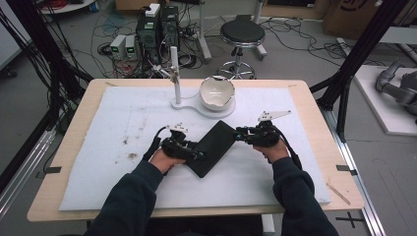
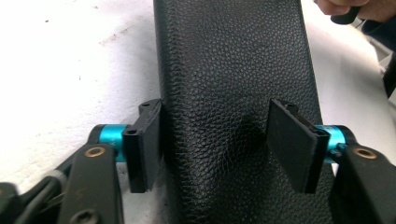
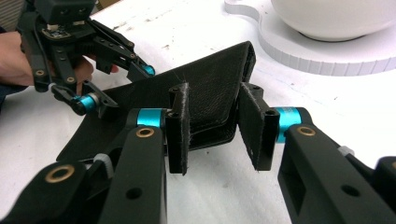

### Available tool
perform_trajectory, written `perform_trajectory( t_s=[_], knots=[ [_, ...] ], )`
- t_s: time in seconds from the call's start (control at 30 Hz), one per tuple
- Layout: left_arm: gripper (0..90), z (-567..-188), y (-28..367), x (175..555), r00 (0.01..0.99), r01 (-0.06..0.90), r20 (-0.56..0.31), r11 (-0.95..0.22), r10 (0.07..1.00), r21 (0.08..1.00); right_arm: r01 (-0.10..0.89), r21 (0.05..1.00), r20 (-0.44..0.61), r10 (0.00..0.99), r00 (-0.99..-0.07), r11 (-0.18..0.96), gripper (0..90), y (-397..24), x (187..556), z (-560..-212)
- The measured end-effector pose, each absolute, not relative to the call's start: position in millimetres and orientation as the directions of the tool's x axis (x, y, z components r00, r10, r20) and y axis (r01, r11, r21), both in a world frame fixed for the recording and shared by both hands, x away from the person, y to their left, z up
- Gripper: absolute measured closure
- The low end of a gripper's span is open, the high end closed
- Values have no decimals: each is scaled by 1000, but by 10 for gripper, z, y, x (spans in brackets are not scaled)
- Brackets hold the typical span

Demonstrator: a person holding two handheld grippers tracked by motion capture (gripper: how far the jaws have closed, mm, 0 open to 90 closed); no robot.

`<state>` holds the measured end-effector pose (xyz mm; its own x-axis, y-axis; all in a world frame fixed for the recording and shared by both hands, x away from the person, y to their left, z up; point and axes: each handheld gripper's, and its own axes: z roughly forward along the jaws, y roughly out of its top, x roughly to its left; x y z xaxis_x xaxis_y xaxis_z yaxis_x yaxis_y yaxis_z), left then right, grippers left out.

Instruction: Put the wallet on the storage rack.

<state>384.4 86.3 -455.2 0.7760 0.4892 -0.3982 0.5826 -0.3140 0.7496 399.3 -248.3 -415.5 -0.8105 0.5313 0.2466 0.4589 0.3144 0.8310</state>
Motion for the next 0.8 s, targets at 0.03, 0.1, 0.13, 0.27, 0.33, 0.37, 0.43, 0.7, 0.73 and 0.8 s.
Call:
perform_trajectory(
  t_s=[0.03, 0.1, 0.13, 0.27, 0.33, 0.37, 0.43, 0.7, 0.73, 0.8],
  knots=[
    [465, -4557, 867, 3849, 768, 594, -408, -309, 494, 743, 461, 832, 255, 527, -811, 308, 660, -2486, 3993, -4155],
    [524, -4553, 874, 3847, 769, 589, -405, -304, 494, 749, 462, 825, 241, 534, -810, 327, 659, -2484, 3996, -4165],
    [560, -4539, 878, 3840, 772, 583, -400, -298, 495, 756, 468, 814, 236, 541, -807, 344, 652, -2485, 4001, -4178],
    [654, -4487, 879, 3812, 787, 550, -375, -283, 490, 786, 514, 779, 269, 549, -792, 360, 581, -2503, 4055, -4262],
    [688, -4457, 878, 3795, 800, 527, -363, -271, 477, 805, 535, 768, 293, 548, -783, 353, 464, -2490, 4076, -4294],
    [702, -4437, 874, 3780, 810, 508, -353, -260, 468, 821, 530, 767, 277, 559, -781, 361, 402, -2478, 4085, -4312],
    [716, -4413, 869, 3760, 825, 483, -333, -263, 457, 835, 545, 748, 259, 589, -766, 379, 329, -2445, 4101, -4365],
    [721, -4378, 861, 3725, 857, 424, -284, -273, 430, 864, 548, 755, 310, 542, -781, 358, 300, -2405, 4203, -4522],
    [721, -4376, 857, 3718, 856, 422, -284, -268, 431, 866, 554, 752, 327, 529, -783, 356, 326, -2411, 4211, -4527],
    [723, -4371, 853, 3714, 866, 406, -273, -268, 419, 874, 548, 757, 347, 491, -799, 357, 386, -2420, 4210, -4528]
  ],
)
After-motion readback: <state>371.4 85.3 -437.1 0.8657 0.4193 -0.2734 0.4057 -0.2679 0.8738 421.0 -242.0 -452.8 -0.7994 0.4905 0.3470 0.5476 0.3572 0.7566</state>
